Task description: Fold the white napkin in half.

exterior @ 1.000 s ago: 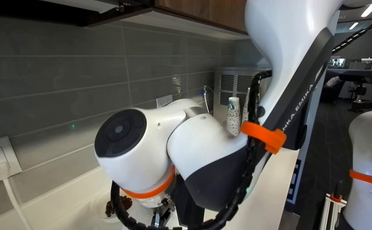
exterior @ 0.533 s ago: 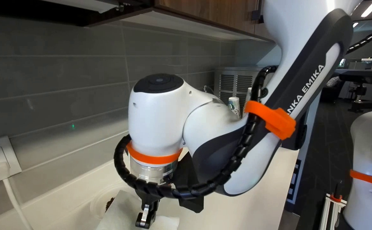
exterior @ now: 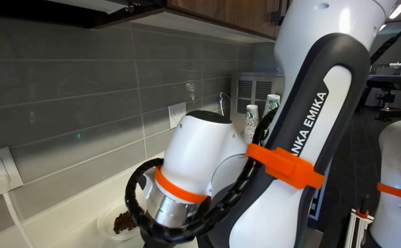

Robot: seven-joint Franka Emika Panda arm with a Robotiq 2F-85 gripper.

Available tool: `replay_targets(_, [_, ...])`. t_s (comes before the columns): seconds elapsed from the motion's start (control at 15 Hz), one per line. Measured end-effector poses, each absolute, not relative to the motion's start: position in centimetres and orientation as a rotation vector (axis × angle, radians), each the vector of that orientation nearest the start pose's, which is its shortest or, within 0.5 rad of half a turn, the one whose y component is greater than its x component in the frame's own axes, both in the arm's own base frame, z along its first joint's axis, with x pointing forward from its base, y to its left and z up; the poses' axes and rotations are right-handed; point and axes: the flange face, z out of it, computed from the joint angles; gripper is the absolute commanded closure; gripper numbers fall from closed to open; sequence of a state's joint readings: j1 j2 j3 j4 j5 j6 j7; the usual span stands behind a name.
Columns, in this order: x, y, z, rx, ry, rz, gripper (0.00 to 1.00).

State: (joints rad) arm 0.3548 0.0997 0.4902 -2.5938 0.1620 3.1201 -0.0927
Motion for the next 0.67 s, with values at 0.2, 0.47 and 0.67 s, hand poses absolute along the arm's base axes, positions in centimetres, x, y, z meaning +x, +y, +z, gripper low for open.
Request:
replay_targets(0.2, [30.2, 39.6, 27.9, -2.516, -1.079, -0.537, 0.99])
replay_targets(0.47, [30.3, 44.0, 31.7, -2.339, -1.082, -0.564, 0.99])
replay_targets(0.67, [32.5, 44.4, 34.1, -2.226, -1.045, -0.579, 0.99])
